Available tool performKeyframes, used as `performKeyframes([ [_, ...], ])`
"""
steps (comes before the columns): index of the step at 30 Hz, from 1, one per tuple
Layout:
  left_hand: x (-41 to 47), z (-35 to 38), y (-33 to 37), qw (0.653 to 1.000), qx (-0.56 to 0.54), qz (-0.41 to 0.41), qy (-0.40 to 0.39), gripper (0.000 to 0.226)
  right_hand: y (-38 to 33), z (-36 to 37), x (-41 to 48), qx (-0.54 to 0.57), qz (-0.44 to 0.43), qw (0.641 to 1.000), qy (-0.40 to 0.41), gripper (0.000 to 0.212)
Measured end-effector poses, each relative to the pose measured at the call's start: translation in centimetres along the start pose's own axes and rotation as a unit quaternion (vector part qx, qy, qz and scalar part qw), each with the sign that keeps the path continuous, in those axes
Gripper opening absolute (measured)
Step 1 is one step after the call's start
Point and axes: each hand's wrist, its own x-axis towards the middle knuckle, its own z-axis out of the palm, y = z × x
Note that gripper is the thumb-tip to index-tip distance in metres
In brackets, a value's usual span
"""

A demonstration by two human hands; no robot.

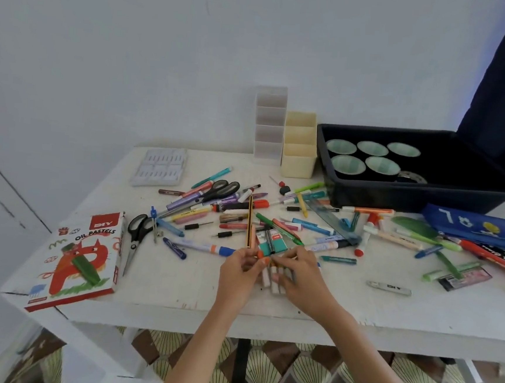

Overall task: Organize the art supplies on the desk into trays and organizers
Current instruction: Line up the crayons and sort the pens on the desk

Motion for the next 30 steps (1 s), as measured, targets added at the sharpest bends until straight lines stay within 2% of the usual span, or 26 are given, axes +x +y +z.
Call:
performKeyframes([
  [5, 0.1, 0.2, -0.2, 1.000, -0.006, 0.000, 0.008, 0.025, 0.4, 0.5, -0.5, -0.057, -0.042, 0.997, 0.024, 0.038],
  [8, 0.0, 0.2, -0.1, 1.000, 0.004, 0.005, 0.012, 0.026, 0.6, 1.0, -1.1, -0.116, -0.078, 0.988, 0.068, 0.030],
  [13, 0.0, -0.2, 0.3, 1.000, 0.002, 0.014, -0.020, 0.025, 0.6, 1.4, -1.3, -0.148, -0.073, 0.982, 0.096, 0.026],
  [15, -0.1, -0.5, 0.6, 1.000, -0.011, 0.016, -0.022, 0.027, 0.4, 1.1, -1.2, -0.103, -0.041, 0.990, 0.086, 0.026],
  [19, -0.7, -0.9, 1.2, 0.998, 0.002, 0.062, -0.029, 0.033, -0.9, -0.7, -0.9, 0.126, 0.034, 0.980, 0.149, 0.023],
  [22, -1.5, -0.8, 1.9, 0.994, 0.011, 0.097, -0.038, 0.029, -2.1, -2.2, -0.6, 0.255, 0.060, 0.961, 0.086, 0.022],
  [27, -2.1, -0.9, 2.1, 0.993, -0.004, 0.104, -0.051, 0.039, -2.4, -2.6, -0.5, 0.295, 0.048, 0.953, 0.051, 0.019],
  [30, -2.3, -1.4, 1.7, 0.991, 0.001, 0.105, -0.088, 0.032, -2.2, -2.5, -0.4, 0.298, 0.058, 0.951, 0.062, 0.016],
])
